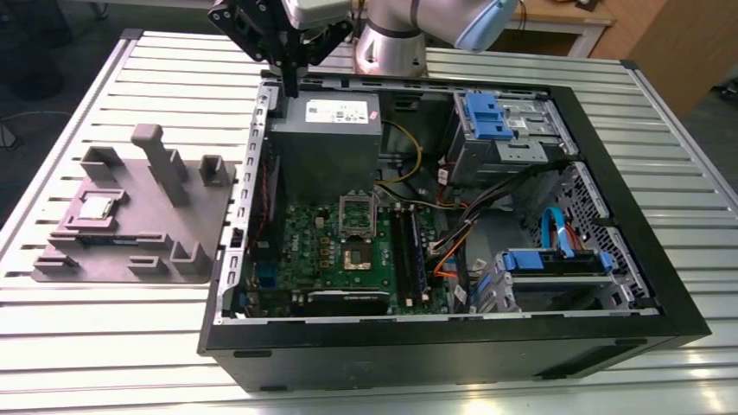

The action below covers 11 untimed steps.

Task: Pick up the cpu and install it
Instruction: 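Reach for the cpu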

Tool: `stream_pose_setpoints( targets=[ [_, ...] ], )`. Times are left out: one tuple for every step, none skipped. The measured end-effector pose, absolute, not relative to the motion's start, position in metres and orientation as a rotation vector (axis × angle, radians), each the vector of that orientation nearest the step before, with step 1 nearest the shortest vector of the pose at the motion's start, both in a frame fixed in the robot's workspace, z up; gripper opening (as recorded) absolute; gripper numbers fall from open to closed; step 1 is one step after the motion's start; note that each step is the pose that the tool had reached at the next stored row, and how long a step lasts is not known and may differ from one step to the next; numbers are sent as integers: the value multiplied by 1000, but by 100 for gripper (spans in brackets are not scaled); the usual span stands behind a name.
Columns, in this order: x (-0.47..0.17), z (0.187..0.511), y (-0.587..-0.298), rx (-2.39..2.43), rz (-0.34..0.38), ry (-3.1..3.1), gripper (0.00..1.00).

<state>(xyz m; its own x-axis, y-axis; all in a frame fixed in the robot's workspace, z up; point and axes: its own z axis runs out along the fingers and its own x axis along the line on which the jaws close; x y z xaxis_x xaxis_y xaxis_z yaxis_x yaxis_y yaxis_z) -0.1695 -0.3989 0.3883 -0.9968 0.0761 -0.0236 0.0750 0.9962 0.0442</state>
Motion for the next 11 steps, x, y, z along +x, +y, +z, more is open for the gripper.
stream_pose_setpoints(
  targets=[
    [-170, 388, -399, 118, 68, 3113, 10],
    [-170, 388, -399, 118, 68, 3113, 10],
    [-170, 388, -399, 118, 68, 3113, 10],
    [-171, 388, -399, 118, 68, 3113, 10],
    [-172, 388, -399, 118, 68, 3113, 10],
    [-172, 388, -399, 118, 68, 3113, 10],
    [-172, 388, -399, 118, 68, 3113, 10],
    [-172, 388, -399, 118, 68, 3113, 10],
    [-172, 388, -399, 118, 68, 3113, 10],
    [-173, 388, -399, 118, 68, 3113, 10],
    [-173, 388, -399, 118, 68, 3113, 10]
  ],
)
